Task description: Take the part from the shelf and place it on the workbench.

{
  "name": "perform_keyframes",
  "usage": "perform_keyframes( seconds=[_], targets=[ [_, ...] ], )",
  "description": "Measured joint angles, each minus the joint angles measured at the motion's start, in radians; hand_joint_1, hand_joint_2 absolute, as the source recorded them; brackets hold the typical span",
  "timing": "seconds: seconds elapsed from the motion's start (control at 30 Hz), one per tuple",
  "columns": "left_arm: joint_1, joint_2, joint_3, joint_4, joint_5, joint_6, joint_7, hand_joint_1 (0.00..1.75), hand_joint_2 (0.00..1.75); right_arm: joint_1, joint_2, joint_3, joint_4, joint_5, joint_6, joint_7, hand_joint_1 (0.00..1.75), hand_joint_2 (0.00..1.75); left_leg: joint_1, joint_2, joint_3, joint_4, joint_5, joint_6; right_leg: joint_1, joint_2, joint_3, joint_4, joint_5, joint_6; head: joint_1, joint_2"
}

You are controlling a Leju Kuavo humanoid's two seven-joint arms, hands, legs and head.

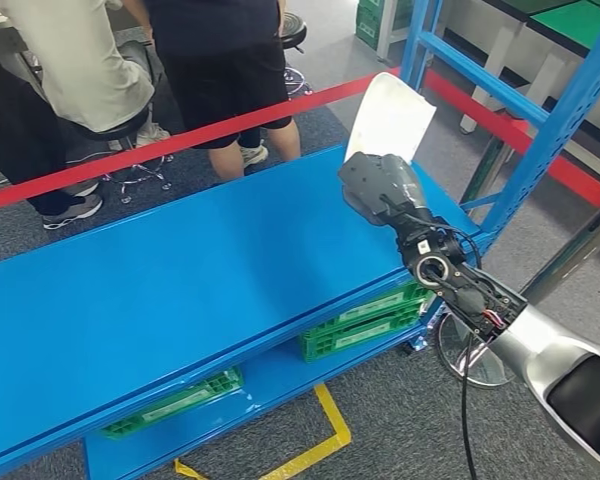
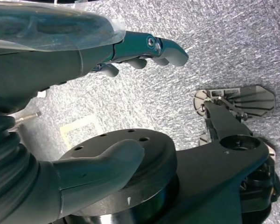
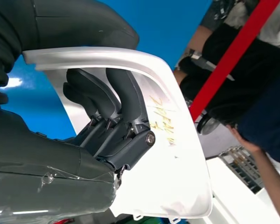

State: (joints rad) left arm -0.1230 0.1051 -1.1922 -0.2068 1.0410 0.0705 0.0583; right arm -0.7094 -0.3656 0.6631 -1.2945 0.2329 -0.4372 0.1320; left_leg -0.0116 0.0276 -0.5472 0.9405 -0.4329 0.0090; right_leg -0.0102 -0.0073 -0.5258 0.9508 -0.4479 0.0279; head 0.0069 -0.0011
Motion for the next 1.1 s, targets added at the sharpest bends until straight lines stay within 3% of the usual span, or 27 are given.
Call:
perform_keyframes(
  seconds=[0.33,0.47,0.73,1.1],
  targets=[
    [0.000,0.000,0.007,0.000,-0.001,0.000,-0.007,0.00,1.75,0.021,0.008,-0.010,-0.065,-0.104,0.026,-0.087,1.75,1.75,0.000,0.000,0.000,0.000,0.000,0.000,0.000,0.000,0.000,0.000,0.000,0.000,0.000,0.000],
    [0.000,0.000,0.007,0.000,-0.001,0.000,-0.007,0.00,1.75,0.033,0.020,-0.012,-0.091,-0.204,0.053,-0.140,1.75,1.75,0.000,0.000,0.000,0.000,0.000,0.000,0.000,0.000,0.000,0.000,0.000,0.000,0.000,0.000],
    [-0.001,0.000,0.007,0.000,-0.002,0.000,-0.007,0.00,1.75,0.059,0.093,0.001,-0.158,-0.514,0.175,-0.290,1.75,1.75,0.000,0.000,-0.001,-0.001,0.000,0.000,0.000,0.000,0.000,0.000,0.000,0.000,0.000,0.000],
    [0.000,0.000,0.007,0.000,0.000,0.005,-0.004,0.00,1.75,0.082,0.171,0.042,-0.226,-0.666,0.296,-0.394,1.75,1.75,0.000,0.000,-0.001,-0.001,0.000,0.000,0.000,0.000,0.000,0.000,0.000,0.000,0.001,0.000]
  ],
)
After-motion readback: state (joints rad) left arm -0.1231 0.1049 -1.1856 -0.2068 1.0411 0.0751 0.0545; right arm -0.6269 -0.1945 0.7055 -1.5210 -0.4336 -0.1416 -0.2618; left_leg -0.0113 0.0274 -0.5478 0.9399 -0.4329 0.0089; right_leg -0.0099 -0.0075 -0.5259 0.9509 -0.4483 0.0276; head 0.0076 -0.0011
